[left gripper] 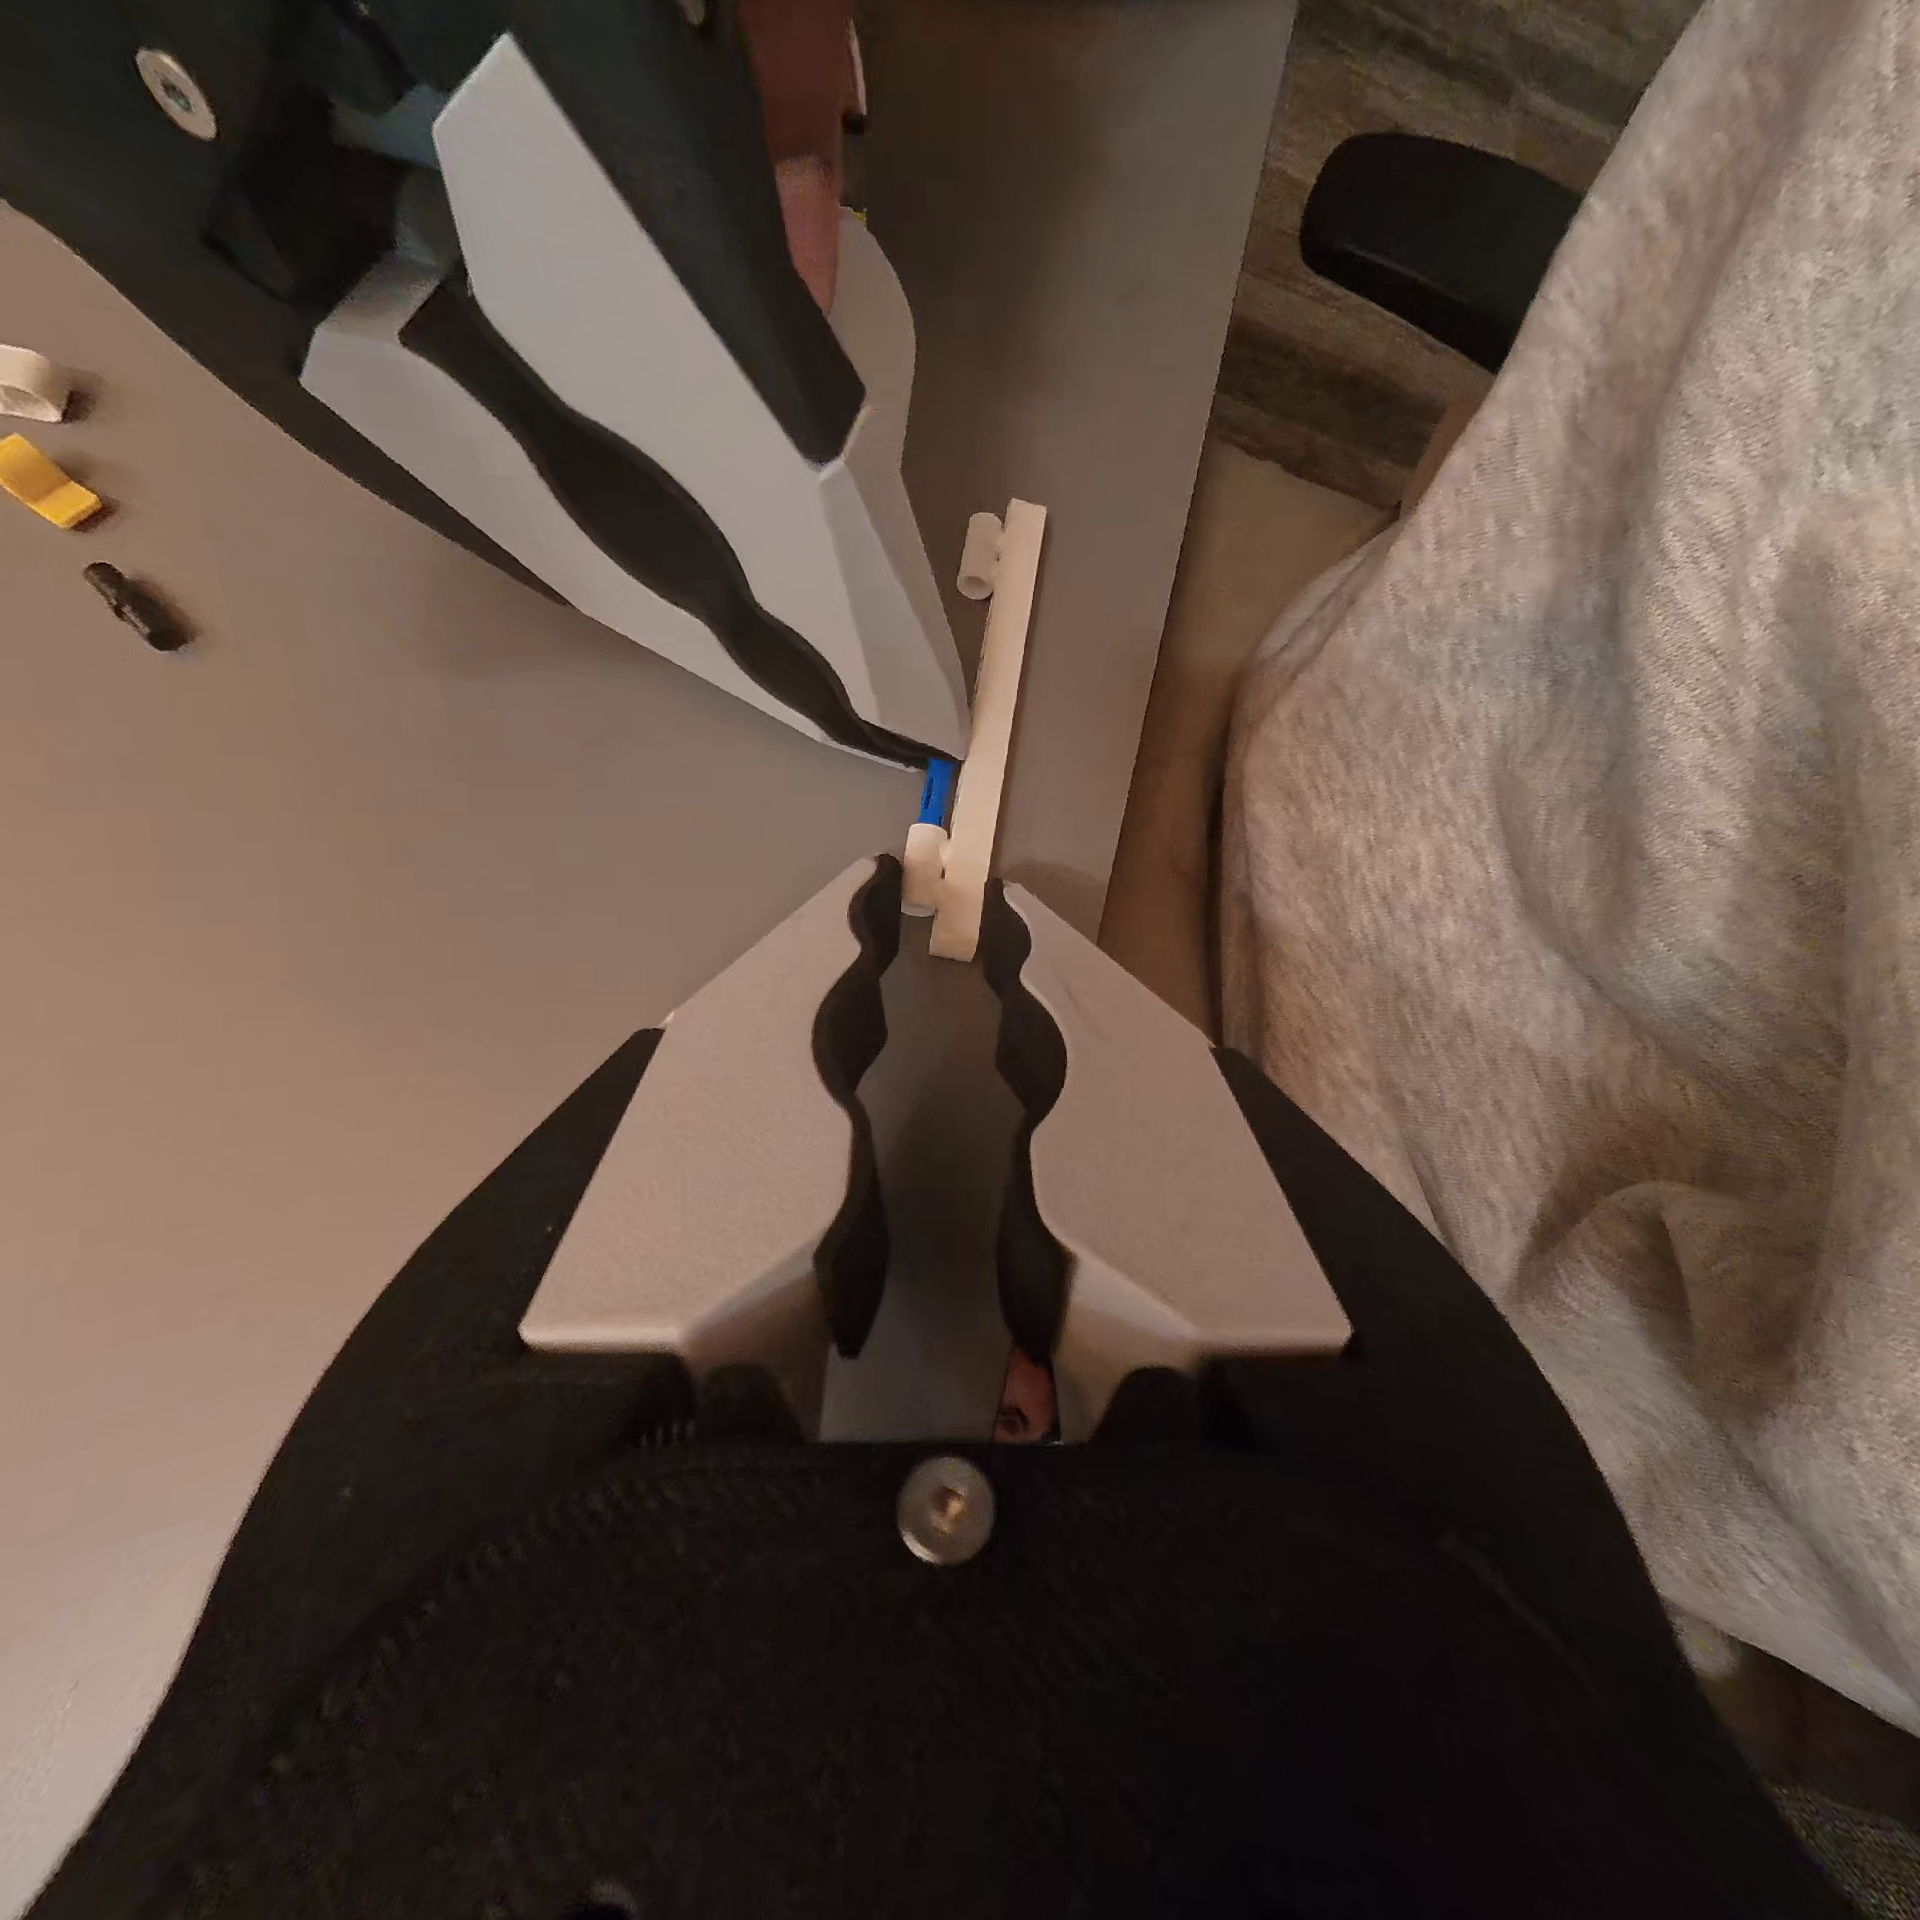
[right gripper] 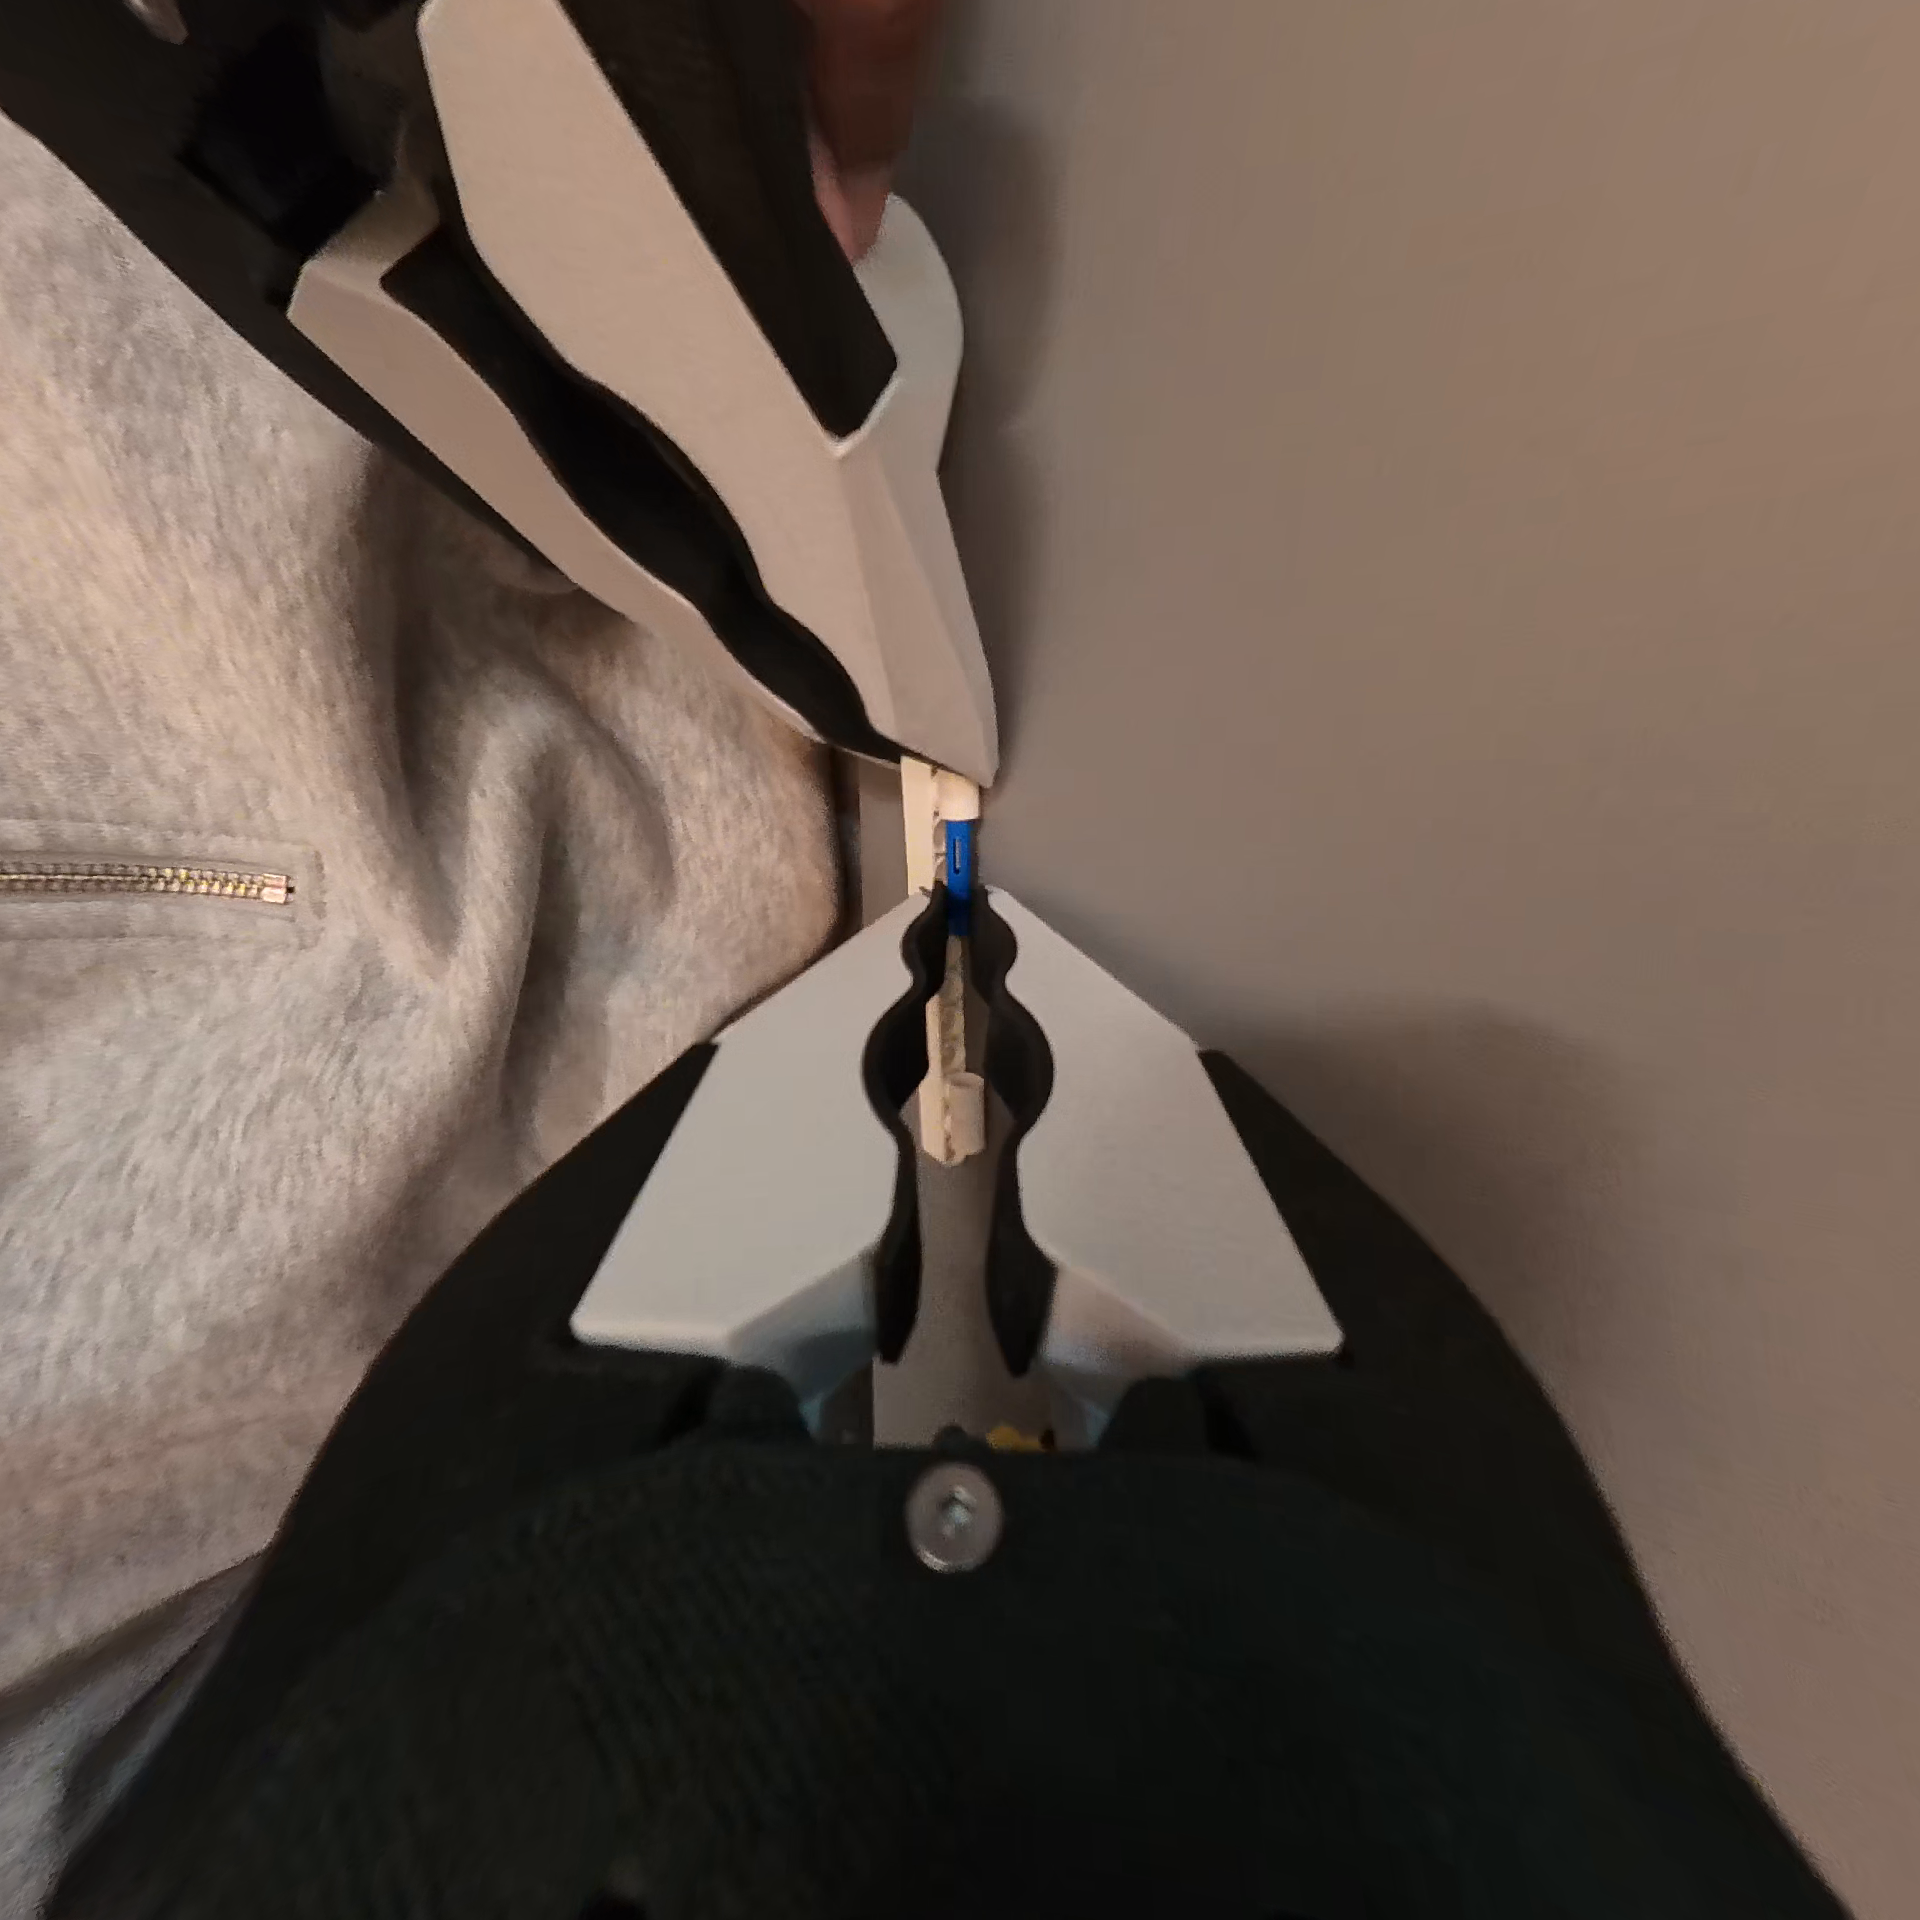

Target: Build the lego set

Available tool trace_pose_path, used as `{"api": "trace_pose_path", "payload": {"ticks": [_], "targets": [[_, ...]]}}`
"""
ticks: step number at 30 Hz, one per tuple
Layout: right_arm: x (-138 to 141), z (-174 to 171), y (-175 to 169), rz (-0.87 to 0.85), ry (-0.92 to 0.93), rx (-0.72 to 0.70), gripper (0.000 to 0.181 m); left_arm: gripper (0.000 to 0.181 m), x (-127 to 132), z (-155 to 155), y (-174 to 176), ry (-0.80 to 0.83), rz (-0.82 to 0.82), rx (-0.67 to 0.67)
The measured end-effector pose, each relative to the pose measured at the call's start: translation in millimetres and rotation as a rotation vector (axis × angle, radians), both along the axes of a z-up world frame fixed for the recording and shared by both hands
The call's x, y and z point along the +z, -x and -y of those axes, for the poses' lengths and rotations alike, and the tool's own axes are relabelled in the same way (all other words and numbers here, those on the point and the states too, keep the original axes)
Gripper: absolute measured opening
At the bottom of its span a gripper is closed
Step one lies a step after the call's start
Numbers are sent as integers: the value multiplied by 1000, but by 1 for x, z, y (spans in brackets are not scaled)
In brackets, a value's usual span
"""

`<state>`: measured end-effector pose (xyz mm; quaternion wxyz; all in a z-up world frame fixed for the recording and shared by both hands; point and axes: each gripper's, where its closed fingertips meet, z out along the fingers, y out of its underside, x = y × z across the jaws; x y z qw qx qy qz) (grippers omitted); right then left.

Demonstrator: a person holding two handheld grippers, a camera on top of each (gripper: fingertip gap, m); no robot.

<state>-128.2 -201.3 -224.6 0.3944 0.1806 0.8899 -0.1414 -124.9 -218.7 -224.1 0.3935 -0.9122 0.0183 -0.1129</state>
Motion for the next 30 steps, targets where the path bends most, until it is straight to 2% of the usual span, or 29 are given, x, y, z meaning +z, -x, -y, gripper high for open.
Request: {"api": "trace_pose_path", "payload": {"ticks": [7, 11, 18, 21, 25, 30], "targets": [[1, 1, -1, 82, -4, -26, 0, 13, 0, 0, 0, -2, 0, -1], [0, 1, -2, 97, -26, 22, 0, 13, 0, 0, 0, -1, 1, -3], [0, 1, -1, 12, -65, 148, 0, 13, 0, 0, -1, -2, -6, -7], [0, 1, -1, -29, -13, 201, 0, 13, 0, 0, -1, -1, -2, -11], [0, 1, -2, -163, 75, 347, 0, 13, 0, 0, -2, 1, 9, -17], [1, 2, -1, -254, 186, 385, 1, 13, 0, 0, -2, 2, 19, -17]]}}
